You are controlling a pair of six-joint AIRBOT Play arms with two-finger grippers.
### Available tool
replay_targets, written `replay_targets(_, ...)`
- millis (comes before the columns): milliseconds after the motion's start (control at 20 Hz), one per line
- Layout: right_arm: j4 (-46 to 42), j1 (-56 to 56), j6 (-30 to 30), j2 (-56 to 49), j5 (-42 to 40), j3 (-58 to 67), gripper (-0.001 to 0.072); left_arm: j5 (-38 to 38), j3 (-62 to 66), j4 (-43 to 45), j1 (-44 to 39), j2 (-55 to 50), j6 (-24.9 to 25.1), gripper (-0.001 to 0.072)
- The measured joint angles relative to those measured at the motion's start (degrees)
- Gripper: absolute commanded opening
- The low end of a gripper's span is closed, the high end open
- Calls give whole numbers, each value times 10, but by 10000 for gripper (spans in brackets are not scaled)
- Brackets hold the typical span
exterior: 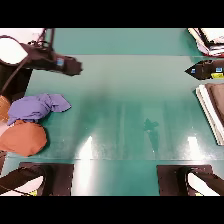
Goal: Fold the shirts.
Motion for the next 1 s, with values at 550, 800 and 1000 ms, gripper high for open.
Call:
replay_targets(550, 2, 0, 0, 0, 2, 0, 14, -79, -229, 162, 230, 60, -8, 606)
replay_targets(800, 2, 0, 0, 0, 0, 0, 14, -14, -301, 177, 250, 62, -24, 603)
replay_targets(1000, 2, 0, 0, 0, 0, 0, 14, 1, -316, 199, 254, 62, -42, 582)
